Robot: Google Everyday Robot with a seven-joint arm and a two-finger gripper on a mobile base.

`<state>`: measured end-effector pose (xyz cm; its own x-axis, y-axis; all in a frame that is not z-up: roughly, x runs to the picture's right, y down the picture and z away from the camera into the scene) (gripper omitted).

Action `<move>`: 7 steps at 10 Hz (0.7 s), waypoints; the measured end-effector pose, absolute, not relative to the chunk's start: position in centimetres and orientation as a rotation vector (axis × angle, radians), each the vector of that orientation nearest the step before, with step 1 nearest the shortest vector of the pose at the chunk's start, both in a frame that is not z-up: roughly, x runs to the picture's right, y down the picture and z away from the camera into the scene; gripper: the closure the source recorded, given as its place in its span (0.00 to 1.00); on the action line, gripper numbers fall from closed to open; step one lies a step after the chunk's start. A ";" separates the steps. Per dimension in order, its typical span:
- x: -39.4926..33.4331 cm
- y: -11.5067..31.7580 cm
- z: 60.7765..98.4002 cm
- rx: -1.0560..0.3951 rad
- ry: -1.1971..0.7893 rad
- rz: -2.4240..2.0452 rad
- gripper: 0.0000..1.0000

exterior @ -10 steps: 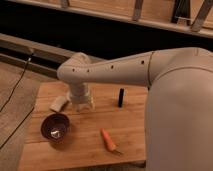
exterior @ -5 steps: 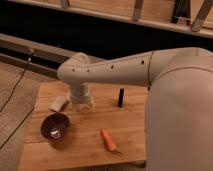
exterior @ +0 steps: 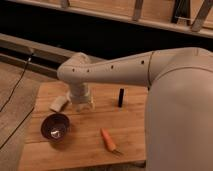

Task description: Knock the eraser over

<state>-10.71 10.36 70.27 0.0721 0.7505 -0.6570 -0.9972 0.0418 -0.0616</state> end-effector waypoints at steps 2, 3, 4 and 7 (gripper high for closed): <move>-10.7 10.4 70.3 -0.592 0.524 1.435 0.35; -10.7 10.4 70.3 -0.592 0.524 1.435 0.35; -10.6 10.3 70.4 -0.595 0.524 1.436 0.35; -8.6 9.1 72.7 -0.593 0.524 1.450 0.35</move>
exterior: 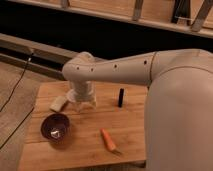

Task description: Knock the eraser over

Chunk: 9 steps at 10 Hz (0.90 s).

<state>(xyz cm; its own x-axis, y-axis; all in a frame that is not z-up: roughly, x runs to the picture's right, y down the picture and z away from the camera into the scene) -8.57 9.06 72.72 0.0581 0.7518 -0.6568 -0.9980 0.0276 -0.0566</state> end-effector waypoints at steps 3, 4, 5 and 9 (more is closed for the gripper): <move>-6.8 7.3 75.3 -0.607 0.506 1.461 0.35; -6.0 6.7 76.4 -0.616 0.499 1.464 0.35; -5.2 6.2 77.4 -0.620 0.496 1.468 0.35; -1.1 4.3 81.3 -0.642 0.495 1.512 0.35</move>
<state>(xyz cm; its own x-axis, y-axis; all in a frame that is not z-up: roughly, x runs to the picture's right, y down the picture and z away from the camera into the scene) -1.13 4.29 81.25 0.0162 0.7486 -0.6628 -0.9957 -0.0487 -0.0793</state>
